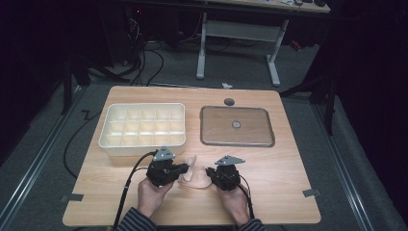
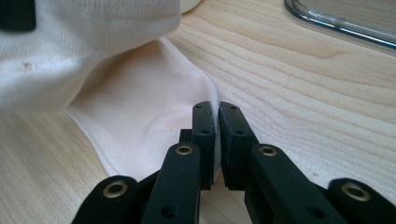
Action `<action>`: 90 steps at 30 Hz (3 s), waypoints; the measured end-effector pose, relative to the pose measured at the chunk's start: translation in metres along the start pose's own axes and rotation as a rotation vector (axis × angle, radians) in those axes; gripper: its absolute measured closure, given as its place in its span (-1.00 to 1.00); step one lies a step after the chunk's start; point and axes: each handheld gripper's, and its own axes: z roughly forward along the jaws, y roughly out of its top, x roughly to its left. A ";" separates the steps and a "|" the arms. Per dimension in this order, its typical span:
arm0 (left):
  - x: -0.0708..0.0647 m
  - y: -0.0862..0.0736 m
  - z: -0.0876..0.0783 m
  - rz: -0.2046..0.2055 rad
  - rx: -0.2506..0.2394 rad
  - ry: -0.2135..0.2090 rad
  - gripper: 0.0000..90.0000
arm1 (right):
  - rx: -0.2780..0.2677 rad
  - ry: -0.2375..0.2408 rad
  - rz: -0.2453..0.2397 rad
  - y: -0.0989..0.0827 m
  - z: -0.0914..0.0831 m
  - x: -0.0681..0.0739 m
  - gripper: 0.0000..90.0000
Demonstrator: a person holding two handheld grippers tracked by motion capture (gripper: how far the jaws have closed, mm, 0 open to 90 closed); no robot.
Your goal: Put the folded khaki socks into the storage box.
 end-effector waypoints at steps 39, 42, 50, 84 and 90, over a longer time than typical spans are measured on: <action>-0.011 -0.014 0.050 0.056 0.083 0.012 0.82 | -0.016 0.012 -0.034 0.004 0.017 -0.004 0.70; -0.011 -0.015 0.049 0.063 0.083 0.005 0.70 | -0.026 0.003 -0.032 0.004 0.015 -0.003 0.60; -0.014 -0.013 0.035 0.082 0.078 0.002 0.37 | -0.050 -0.025 -0.039 0.007 0.002 0.001 0.37; 0.018 -0.027 0.039 -0.042 0.127 0.160 0.01 | 0.009 -0.103 -0.122 0.018 0.007 0.022 0.10; 0.015 -0.029 0.039 -0.025 0.127 0.179 0.01 | 0.008 -0.097 -0.090 0.010 0.005 0.013 0.10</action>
